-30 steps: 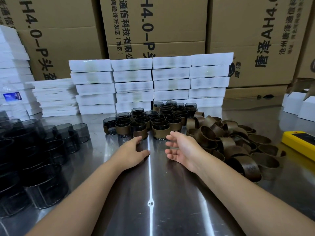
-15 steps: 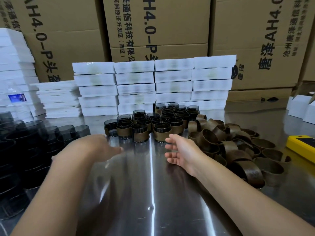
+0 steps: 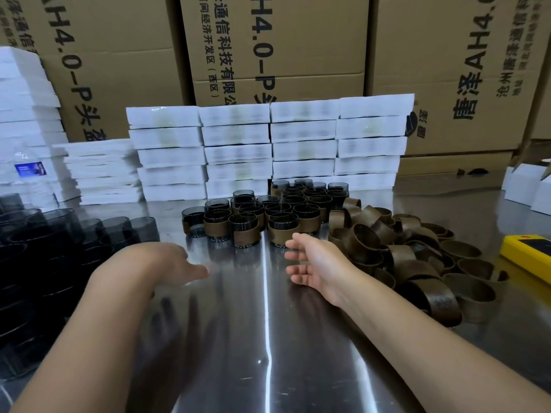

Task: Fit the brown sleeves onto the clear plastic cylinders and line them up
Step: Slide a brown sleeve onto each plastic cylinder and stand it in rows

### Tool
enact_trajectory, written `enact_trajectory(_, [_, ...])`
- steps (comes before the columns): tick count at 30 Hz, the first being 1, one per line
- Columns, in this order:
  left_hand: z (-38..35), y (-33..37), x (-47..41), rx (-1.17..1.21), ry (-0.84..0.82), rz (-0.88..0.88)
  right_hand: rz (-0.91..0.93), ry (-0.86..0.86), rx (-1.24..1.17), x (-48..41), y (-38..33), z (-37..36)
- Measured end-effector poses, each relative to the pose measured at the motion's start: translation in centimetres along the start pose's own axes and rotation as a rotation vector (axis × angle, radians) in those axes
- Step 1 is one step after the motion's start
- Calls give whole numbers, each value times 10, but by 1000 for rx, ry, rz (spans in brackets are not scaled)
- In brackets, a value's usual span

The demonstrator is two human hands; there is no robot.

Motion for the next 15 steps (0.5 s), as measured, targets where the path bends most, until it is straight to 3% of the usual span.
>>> enact_trajectory(7, [-21,26,-24,-64,116,-211,-1,-6,41,5,-1,-2])
enact_trajectory(11, [-35,51,-31,-53,255,-539,22,2,55,8,-2,-4])
enact_trajectory(15, [-36,56,-32,136,362,-835,102,59,147,10,-4,-4])
Point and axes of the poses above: each hand's wrist, its own x-axis away from the middle knuckle, its own z-axis out of the back of the hand, y = z × x, the point moved 1 cm from there along -x, towards the middle knuckle, and after that the axes turned 8 degrees about -z, right-handed, at the moved point
